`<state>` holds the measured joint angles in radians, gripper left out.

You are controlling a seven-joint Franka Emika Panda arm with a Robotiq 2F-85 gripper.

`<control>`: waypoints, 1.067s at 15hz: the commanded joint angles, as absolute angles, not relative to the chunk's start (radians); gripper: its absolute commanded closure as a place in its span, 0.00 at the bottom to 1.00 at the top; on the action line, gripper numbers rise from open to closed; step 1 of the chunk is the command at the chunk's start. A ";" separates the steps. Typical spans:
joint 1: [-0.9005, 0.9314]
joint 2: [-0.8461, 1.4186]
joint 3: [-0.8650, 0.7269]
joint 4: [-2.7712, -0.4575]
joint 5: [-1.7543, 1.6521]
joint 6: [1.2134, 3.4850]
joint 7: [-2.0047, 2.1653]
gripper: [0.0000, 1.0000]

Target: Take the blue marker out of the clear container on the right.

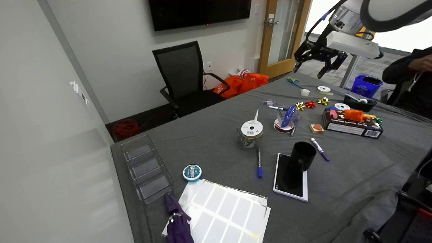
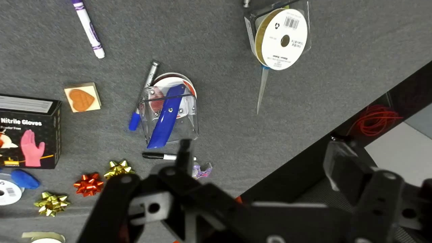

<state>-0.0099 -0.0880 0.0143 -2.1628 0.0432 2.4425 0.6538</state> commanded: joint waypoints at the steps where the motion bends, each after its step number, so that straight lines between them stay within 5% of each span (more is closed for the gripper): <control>1: -0.014 -0.088 0.018 -2.160 0.045 2.440 0.652 0.00; 9: -0.025 0.035 0.019 -2.048 -0.237 2.285 1.157 0.00; 16: 0.010 0.237 -0.002 -1.869 -0.122 2.176 1.324 0.00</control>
<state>-0.0050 0.1419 0.0122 -1.9713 -0.1938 2.2142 1.2974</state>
